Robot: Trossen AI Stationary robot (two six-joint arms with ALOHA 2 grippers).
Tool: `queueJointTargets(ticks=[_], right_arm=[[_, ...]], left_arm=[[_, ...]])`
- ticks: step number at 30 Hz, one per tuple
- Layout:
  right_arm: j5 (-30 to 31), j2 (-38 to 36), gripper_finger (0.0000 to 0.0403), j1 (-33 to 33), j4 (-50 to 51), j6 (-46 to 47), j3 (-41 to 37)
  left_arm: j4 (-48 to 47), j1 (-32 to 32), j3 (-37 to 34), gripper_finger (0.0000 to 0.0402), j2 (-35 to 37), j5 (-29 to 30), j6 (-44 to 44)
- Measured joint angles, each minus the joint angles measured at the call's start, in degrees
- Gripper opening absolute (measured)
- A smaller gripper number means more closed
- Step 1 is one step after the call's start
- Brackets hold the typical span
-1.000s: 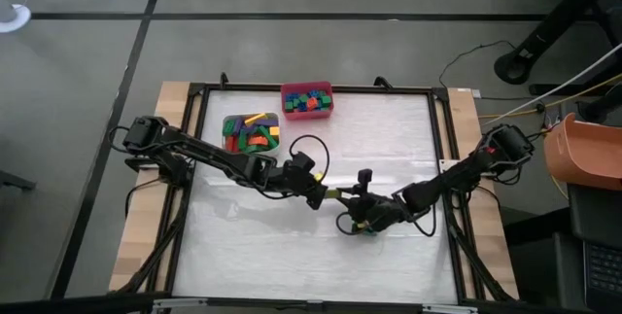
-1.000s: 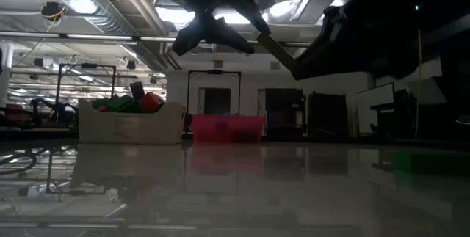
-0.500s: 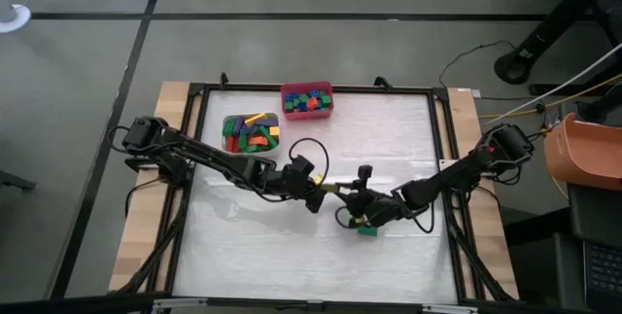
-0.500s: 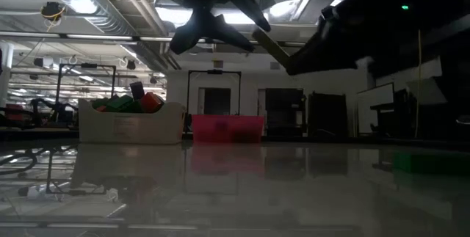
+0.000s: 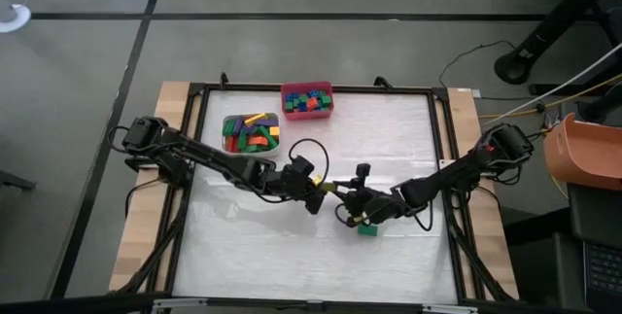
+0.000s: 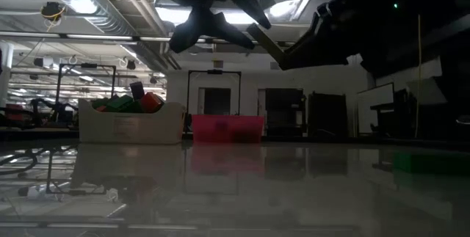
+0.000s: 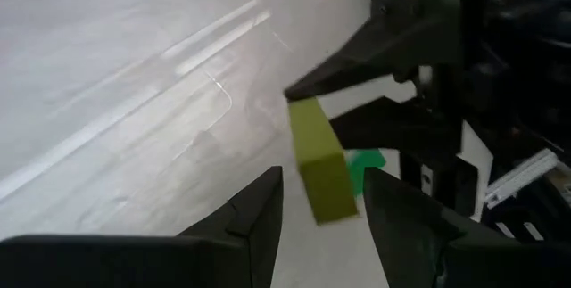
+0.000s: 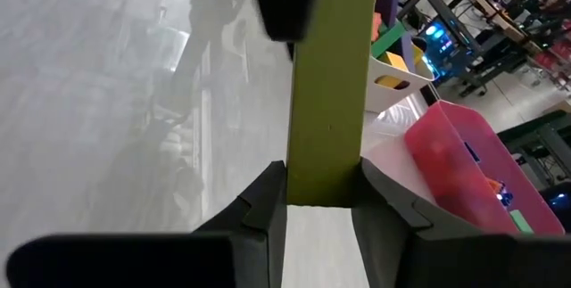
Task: Sort blocks by size
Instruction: Put the large green wooden block into the white bin
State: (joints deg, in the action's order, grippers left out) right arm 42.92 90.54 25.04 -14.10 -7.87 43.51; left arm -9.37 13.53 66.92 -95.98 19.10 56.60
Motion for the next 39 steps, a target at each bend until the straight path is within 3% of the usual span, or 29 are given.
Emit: queueJointTargets(ticks=[15,24,33,39], right_arm=[[0.0,0.1,0.0102,0.0,-1.3,-0.2,0.0],[1.0,0.1,0.0105,0.0,-2.3,-0.5,-0.1],[-2.7,0.1,0.0175,0.0,-2.8,-0.1,-0.1],[-6.5,0.1,0.0225,0.1,-2.8,-0.1,0.0]], left_arm=[[0.0,-1.3,0.0,0.0137,0.0,0.1,-1.3],[-0.2,-1.6,0.0,0.0037,0.0,0.1,-3.6],[-2.4,-2.6,0.0,0.0037,0.6,-0.5,-10.4],[-11.8,-5.9,0.0,0.0037,3.7,3.0,-12.4]])
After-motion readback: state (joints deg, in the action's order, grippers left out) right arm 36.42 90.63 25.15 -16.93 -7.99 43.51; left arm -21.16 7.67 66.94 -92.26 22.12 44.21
